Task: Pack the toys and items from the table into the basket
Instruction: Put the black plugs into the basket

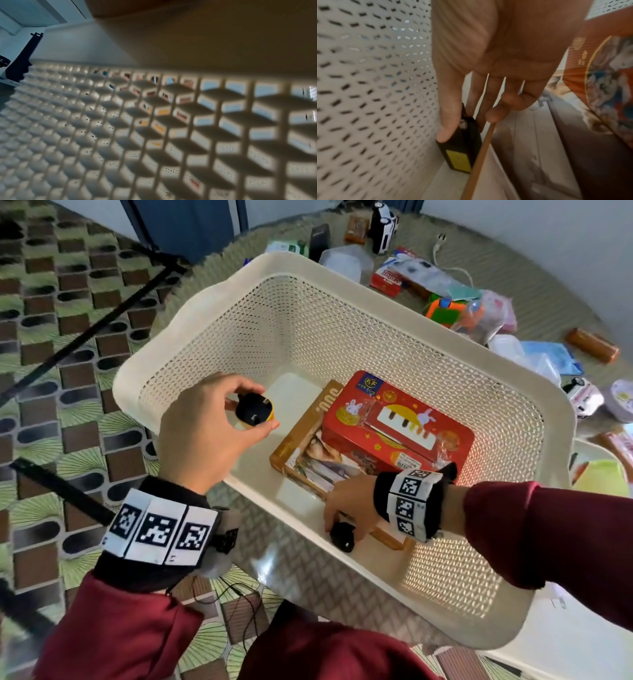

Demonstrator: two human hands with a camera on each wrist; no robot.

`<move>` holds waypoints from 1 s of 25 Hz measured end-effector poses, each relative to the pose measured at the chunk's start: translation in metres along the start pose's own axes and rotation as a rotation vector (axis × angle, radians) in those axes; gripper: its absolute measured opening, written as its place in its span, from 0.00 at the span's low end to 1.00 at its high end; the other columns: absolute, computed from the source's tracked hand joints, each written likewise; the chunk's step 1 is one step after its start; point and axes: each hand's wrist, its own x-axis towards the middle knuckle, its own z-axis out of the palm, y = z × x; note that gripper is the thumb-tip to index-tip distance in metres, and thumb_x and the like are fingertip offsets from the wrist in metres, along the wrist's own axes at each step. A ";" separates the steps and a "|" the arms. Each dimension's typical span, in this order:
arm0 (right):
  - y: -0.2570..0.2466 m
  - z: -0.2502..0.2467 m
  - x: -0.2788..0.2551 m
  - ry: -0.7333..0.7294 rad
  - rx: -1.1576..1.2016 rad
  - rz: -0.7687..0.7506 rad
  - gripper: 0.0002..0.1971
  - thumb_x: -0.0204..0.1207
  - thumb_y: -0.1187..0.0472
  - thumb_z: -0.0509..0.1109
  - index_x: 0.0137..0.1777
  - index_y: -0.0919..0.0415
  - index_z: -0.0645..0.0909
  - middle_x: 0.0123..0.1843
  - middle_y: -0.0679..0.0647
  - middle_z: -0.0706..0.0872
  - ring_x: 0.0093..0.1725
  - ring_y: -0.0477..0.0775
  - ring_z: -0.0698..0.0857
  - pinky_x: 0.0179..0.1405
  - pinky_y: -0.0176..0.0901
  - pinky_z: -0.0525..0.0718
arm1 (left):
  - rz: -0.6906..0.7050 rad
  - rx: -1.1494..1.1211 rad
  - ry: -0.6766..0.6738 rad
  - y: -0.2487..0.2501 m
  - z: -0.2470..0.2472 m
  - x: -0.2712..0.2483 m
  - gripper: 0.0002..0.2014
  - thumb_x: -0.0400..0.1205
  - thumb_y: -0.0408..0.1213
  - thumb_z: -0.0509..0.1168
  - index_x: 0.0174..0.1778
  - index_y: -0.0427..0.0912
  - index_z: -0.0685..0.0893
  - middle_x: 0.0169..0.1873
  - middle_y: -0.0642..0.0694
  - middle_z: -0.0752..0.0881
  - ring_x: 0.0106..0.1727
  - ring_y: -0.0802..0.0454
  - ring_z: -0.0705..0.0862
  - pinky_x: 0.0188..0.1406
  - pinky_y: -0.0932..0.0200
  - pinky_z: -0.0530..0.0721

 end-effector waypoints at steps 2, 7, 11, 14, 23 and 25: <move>0.000 0.001 -0.001 0.000 -0.008 0.002 0.25 0.68 0.61 0.79 0.66 0.55 0.81 0.61 0.51 0.86 0.58 0.52 0.83 0.46 0.34 0.74 | -0.007 0.004 -0.004 -0.001 0.000 0.000 0.18 0.69 0.48 0.78 0.53 0.52 0.86 0.52 0.56 0.87 0.46 0.57 0.84 0.43 0.56 0.82; -0.001 0.001 -0.003 -0.136 -0.062 -0.013 0.25 0.66 0.59 0.81 0.64 0.56 0.83 0.57 0.50 0.88 0.50 0.51 0.84 0.27 0.22 0.67 | -0.002 -0.018 -0.009 -0.003 0.001 0.000 0.18 0.69 0.47 0.79 0.52 0.50 0.86 0.52 0.54 0.87 0.47 0.55 0.86 0.43 0.52 0.85; -0.005 -0.001 -0.008 -0.139 -0.065 -0.024 0.23 0.68 0.57 0.79 0.63 0.55 0.83 0.56 0.48 0.88 0.44 0.45 0.80 0.25 0.18 0.69 | 0.008 -0.020 -0.026 -0.003 0.001 -0.001 0.18 0.68 0.47 0.79 0.52 0.50 0.86 0.52 0.54 0.87 0.47 0.54 0.86 0.44 0.49 0.86; -0.007 -0.015 -0.017 0.050 0.013 0.006 0.22 0.68 0.55 0.79 0.63 0.52 0.82 0.55 0.46 0.89 0.51 0.47 0.85 0.43 0.31 0.77 | 0.022 -0.017 -0.041 -0.004 0.001 -0.001 0.18 0.68 0.47 0.79 0.52 0.50 0.86 0.52 0.54 0.87 0.47 0.55 0.85 0.44 0.51 0.86; -0.042 -0.056 -0.108 0.545 0.023 0.166 0.25 0.72 0.43 0.72 0.69 0.47 0.75 0.58 0.45 0.84 0.55 0.49 0.82 0.47 0.38 0.77 | 0.062 -0.006 -0.091 -0.008 0.001 0.000 0.18 0.68 0.45 0.80 0.52 0.51 0.86 0.49 0.57 0.85 0.46 0.57 0.84 0.43 0.53 0.84; -0.054 -0.057 -0.148 0.687 -0.003 0.222 0.23 0.75 0.42 0.68 0.69 0.45 0.74 0.60 0.46 0.83 0.57 0.50 0.82 0.51 0.43 0.80 | 0.068 0.013 -0.097 -0.006 0.000 0.001 0.17 0.68 0.45 0.80 0.51 0.51 0.86 0.47 0.57 0.85 0.45 0.57 0.83 0.41 0.57 0.81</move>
